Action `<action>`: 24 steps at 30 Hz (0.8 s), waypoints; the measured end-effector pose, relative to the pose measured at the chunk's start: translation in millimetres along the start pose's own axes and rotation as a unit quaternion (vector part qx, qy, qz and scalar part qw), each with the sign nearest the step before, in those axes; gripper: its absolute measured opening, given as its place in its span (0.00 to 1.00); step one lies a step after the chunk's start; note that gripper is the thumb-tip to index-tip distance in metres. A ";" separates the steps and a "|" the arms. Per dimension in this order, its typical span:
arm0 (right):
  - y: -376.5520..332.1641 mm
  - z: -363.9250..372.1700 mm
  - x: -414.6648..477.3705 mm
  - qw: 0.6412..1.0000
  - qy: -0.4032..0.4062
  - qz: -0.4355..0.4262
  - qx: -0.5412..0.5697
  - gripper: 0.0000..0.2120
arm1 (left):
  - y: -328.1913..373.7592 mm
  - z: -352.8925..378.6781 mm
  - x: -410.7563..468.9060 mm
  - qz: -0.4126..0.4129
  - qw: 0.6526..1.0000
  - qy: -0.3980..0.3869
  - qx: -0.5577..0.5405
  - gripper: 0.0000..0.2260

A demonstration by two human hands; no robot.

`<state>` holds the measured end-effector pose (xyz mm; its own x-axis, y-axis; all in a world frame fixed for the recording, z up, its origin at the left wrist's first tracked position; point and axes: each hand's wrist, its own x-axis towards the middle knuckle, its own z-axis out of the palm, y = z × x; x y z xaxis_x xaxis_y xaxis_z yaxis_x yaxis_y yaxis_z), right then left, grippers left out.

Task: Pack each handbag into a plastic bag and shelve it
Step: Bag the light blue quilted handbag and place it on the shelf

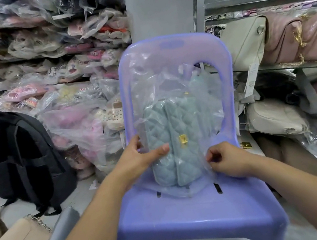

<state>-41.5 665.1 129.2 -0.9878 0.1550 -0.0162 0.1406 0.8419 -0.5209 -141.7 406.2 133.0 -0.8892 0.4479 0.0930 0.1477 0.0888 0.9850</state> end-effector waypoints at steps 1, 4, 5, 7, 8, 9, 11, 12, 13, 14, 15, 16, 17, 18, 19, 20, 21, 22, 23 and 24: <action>-3.1 0.4 0.7 1.000 0.025 0.003 0.008 0.09 | -5.5 0.9 -2.0 -0.009 0.999 -0.013 0.028 0.43; -15.9 -2.8 4.4 0.975 0.121 0.042 0.179 0.13 | -5.1 2.8 -5.9 -0.045 0.994 -0.043 0.095 0.35; -17.9 -4.1 7.9 0.953 0.123 0.057 0.272 0.16 | -1.9 3.0 -6.0 -0.049 0.990 -0.059 0.121 0.29; -22.5 -2.7 9.5 0.903 0.057 0.060 0.421 0.21 | 6.9 5.8 -5.4 -0.058 0.978 -0.078 0.183 0.17; -25.7 -0.9 6.5 0.900 0.015 0.048 0.432 0.21 | 9.2 6.1 -5.1 -0.057 0.972 -0.081 0.212 0.15; -28.0 0.9 4.0 0.918 -0.016 0.030 0.396 0.23 | 10.1 6.3 -4.9 -0.056 0.970 -0.081 0.223 0.16; -29.4 9.5 3.3 0.954 -0.030 -0.002 0.298 0.36 | 9.2 8.7 -5.1 -0.051 0.973 -0.075 0.213 0.19; -28.6 13.1 3.6 0.960 -0.029 -0.005 0.280 0.42 | 9.4 9.7 -5.8 -0.055 0.975 -0.065 0.203 0.19; -29.0 15.3 3.8 0.959 -0.025 -0.008 0.282 0.43 | 11.5 11.1 -6.8 -0.066 0.981 -0.050 0.177 0.19; -29.0 15.4 3.8 0.954 -0.018 -0.010 0.298 0.41 | 14.3 12.3 -6.4 -0.077 0.987 -0.031 0.141 0.20; -29.8 15.3 4.4 0.948 -0.004 -0.013 0.319 0.36 | 19.3 13.2 -5.4 -0.088 0.991 -0.008 0.102 0.21; -32.7 14.3 4.6 0.942 0.017 -0.011 0.334 0.30 | 27.5 15.0 -4.5 -0.093 0.993 0.020 0.075 0.22; -37.4 12.5 4.8 0.941 0.049 -0.009 0.335 0.24 | 37.7 16.0 -2.5 -0.100 0.991 0.056 0.070 0.24; -42.9 9.7 4.9 0.943 0.084 -0.006 0.321 0.19 | 48.4 16.8 -0.4 -0.104 0.987 0.090 0.079 0.26; -48.8 6.7 6.4 0.945 0.111 -0.007 0.307 0.16 | 59.0 16.7 2.1 -0.113 0.982 0.115 0.095 0.28; -54.2 4.5 8.3 0.946 0.121 -0.005 0.300 0.16 | 67.7 17.1 4.9 -0.118 0.980 0.122 0.100 0.28; -59.1 3.2 10.1 0.948 0.118 0.002 0.297 0.18 | 77.4 16.4 7.5 -0.122 0.981 0.118 0.096 0.28; -63.7 1.8 11.7 0.947 0.114 0.012 0.301 0.21 | 84.7 14.7 9.0 -0.118 0.984 0.105 0.080 0.28; -67.6 0.9 14.1 0.940 0.119 0.030 0.319 0.24 | 91.5 12.9 9.3 -0.122 0.987 0.088 0.063 0.29; -71.0 -0.4 14.9 0.928 0.130 0.046 0.346 0.25 | 95.6 10.8 10.5 -0.124 0.988 0.076 0.053 0.29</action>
<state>-66.2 607.8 166.2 -0.9114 0.4052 0.0717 0.0581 0.2993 -0.9524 -132.3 429.0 226.6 -0.9575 0.2621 -0.1200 -0.0451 0.2749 0.9604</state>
